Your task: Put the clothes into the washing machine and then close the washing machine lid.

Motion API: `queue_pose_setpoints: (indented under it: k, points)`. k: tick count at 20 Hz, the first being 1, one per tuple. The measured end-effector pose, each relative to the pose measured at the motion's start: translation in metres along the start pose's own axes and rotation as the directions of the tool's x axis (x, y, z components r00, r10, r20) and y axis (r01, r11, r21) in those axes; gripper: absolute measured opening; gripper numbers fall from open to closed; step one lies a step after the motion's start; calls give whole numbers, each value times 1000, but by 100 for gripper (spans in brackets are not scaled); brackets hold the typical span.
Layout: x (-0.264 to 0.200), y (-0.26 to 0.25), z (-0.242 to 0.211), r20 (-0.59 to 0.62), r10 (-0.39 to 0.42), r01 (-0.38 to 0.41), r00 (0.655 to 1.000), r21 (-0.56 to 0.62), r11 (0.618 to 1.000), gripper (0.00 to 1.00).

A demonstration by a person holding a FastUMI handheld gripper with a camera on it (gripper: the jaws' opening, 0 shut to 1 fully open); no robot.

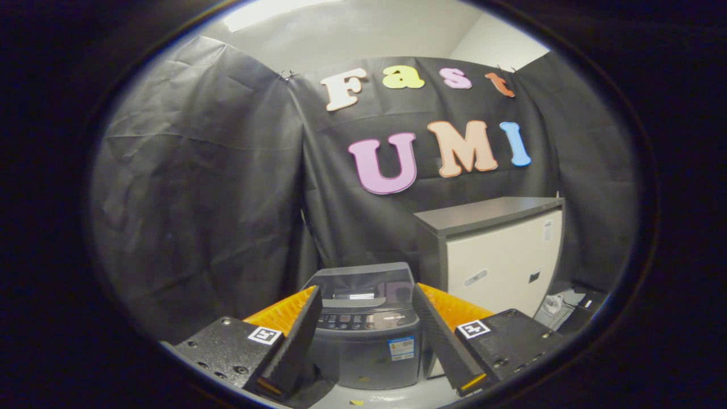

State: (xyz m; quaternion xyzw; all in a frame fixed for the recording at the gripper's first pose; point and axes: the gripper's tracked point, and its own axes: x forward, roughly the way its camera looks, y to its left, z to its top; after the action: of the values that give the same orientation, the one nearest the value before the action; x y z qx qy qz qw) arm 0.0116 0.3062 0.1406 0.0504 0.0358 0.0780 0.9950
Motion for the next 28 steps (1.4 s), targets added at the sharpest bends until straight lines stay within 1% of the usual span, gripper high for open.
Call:
queue_pose_setpoints:
  k: [4,6,9,11,13,14,19,22,28]
  points:
    - [-15,-25,6,10,-39,39,999,-41,998,97]
    - [-24,-33,9,13,-56,56,998,-33,998,97]
    - [-32,-33,9,17,-50,50,999,-15,999,97]
    - [-37,-34,12,22,-45,46,999,-34,998,97]
    - [-44,-32,10,19,-35,35,999,-5,999,97]
    - [-48,-31,13,38,-33,33,999,5,999,97]
    - [-59,-48,18,50,-79,81,996,-35,996,97]
    - [-60,-47,19,54,-71,72,996,-17,997,97]
    - [-63,-46,25,74,-79,80,994,-8,997,97]
